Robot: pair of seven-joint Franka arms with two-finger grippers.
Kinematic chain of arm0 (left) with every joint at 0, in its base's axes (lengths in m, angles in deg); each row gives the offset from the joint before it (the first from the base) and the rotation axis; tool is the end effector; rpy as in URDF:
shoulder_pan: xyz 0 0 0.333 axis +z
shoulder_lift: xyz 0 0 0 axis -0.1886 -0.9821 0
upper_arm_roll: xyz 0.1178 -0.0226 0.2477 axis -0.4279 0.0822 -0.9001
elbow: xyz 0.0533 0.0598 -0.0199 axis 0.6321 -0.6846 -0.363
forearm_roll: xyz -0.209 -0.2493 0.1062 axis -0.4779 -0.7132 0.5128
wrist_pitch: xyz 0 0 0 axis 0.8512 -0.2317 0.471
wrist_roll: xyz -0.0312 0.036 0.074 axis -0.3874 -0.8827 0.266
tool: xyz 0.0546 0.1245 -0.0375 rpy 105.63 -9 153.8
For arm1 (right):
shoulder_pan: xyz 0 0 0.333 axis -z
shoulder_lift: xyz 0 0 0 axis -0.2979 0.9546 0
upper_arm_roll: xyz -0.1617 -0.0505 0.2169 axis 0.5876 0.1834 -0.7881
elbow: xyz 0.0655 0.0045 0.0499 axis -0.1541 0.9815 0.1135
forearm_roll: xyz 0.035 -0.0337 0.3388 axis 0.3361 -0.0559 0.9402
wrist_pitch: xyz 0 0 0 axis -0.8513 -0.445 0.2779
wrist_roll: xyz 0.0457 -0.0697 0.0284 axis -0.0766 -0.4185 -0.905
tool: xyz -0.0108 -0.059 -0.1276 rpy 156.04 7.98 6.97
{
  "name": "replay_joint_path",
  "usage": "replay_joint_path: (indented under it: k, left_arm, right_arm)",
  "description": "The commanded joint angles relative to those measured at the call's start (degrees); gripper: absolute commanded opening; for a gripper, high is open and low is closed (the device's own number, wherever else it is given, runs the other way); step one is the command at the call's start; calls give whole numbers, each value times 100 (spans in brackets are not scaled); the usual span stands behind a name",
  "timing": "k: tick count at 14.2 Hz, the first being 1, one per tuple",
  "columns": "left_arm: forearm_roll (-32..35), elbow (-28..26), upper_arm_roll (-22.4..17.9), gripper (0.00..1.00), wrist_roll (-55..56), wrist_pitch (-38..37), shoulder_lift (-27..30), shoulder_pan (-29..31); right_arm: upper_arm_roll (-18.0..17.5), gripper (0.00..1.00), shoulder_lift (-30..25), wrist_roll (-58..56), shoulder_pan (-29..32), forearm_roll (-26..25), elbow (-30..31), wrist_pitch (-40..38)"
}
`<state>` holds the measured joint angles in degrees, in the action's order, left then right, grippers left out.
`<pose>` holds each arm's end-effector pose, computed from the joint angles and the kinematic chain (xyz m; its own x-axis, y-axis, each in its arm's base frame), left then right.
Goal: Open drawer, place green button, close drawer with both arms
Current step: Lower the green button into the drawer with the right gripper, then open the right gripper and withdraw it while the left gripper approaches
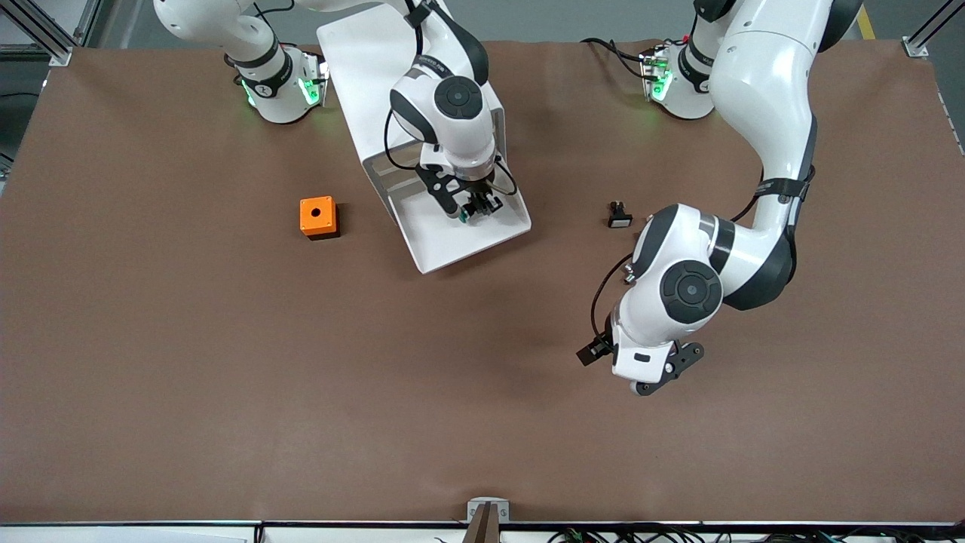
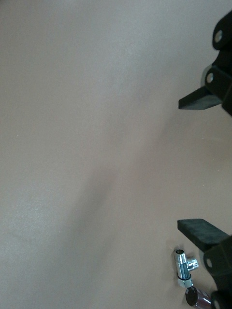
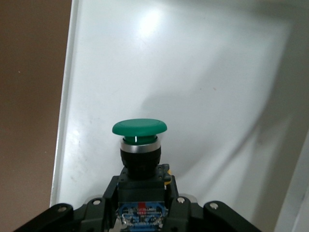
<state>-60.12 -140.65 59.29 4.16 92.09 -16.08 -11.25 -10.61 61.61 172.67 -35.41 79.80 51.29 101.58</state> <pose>0.6098 -0.2795 0.2990 0.8474 0.5275 -0.0608 0.5295 -0.8480 0.0231 0.3493 0.4659 0.2569 0.5648 -0.8214 -0.0793 -0.8243 -0.5660 -0.0083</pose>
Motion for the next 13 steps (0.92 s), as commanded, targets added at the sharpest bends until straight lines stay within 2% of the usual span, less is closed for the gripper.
replay_joint_path:
  k: [1, 7, 8, 9, 10, 13]
  left_arm:
    - [140, -117, 30, 99, -20, 57, 104, -3]
    - [131, -117, 30, 99, -20, 57, 96, -3]
    - [131, -117, 30, 99, -20, 57, 95, -3]
    - [131, -117, 30, 99, -20, 57, 95, -3]
    - [131, -117, 30, 99, -20, 57, 95, -3]
    - [140, -126, 30, 99, -20, 48, 95, -3]
  right_arm:
    - [61, 0, 107, 167, -96, 98, -114, 13]
    - [61, 2, 301, 379, -114, 106, -334, 5]
    - [61, 12, 301, 370, -105, 106, -334, -13]
    - [61, 44, 301, 327, -105, 89, -343, -39]
    - [61, 99, 301, 370, -114, 63, -352, -39]
    - [69, 100, 292, 300, -158, 19, -378, -66]
